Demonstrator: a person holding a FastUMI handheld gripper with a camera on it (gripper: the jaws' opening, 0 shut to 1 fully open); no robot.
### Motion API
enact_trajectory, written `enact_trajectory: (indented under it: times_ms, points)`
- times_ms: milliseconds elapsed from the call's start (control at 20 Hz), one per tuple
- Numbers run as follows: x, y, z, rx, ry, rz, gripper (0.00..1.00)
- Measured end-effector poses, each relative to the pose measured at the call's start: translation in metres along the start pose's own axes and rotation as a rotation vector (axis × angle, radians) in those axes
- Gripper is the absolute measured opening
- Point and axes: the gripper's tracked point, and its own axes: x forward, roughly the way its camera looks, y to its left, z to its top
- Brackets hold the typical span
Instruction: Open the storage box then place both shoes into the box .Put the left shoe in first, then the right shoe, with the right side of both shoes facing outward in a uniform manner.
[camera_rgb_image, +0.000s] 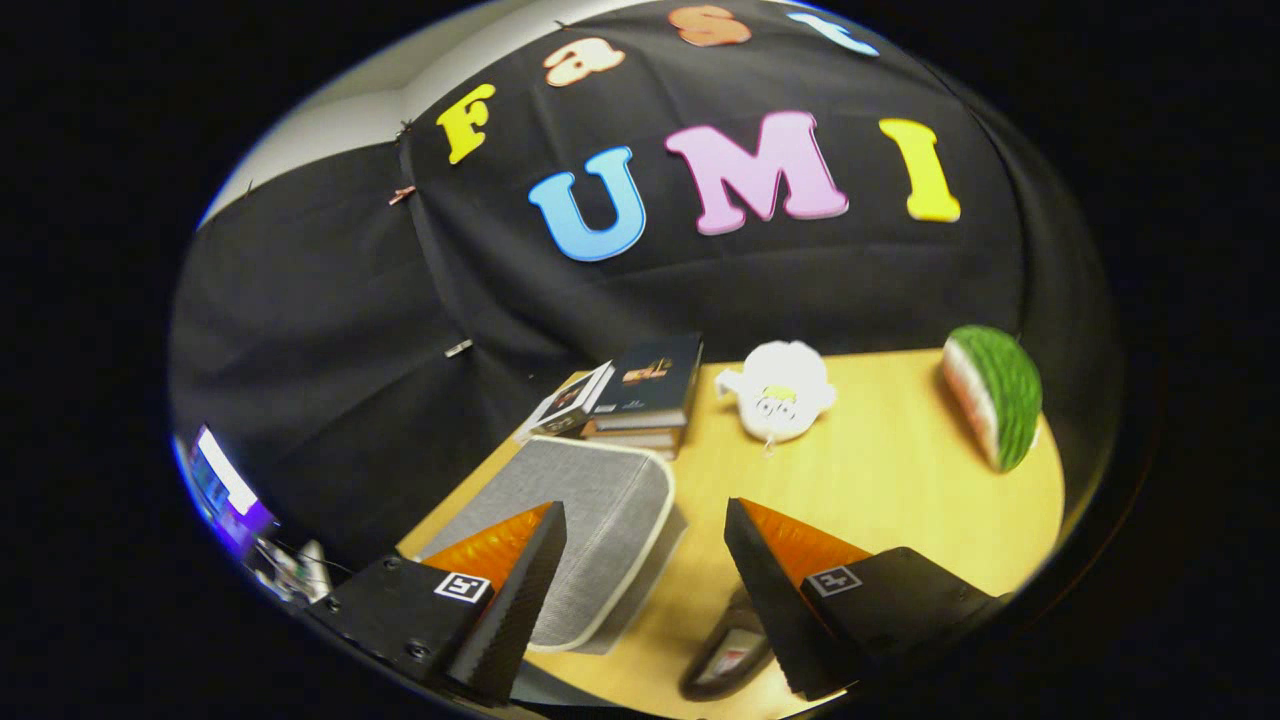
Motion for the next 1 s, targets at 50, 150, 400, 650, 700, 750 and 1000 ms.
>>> enact_trajectory:
  times_ms: [50,150,400,650,700,750,1000]
  points:
    - [0.005,-0.001,-0.009,0.065,0.038,0.032,0.98]
    - [0.014,-0.002,-0.03,0.199,0.109,0.098,0.98]
    - [0.036,-0.011,-0.078,0.461,0.274,0.224,0.98]
    - [0.055,-0.002,-0.106,0.644,0.383,0.339,0.98]
    - [0.055,0.0,-0.11,0.675,0.403,0.359,0.98]
    - [0.058,0.002,-0.112,0.709,0.417,0.387,0.97]
    - [0.065,0.025,-0.112,0.838,0.473,0.508,0.95]
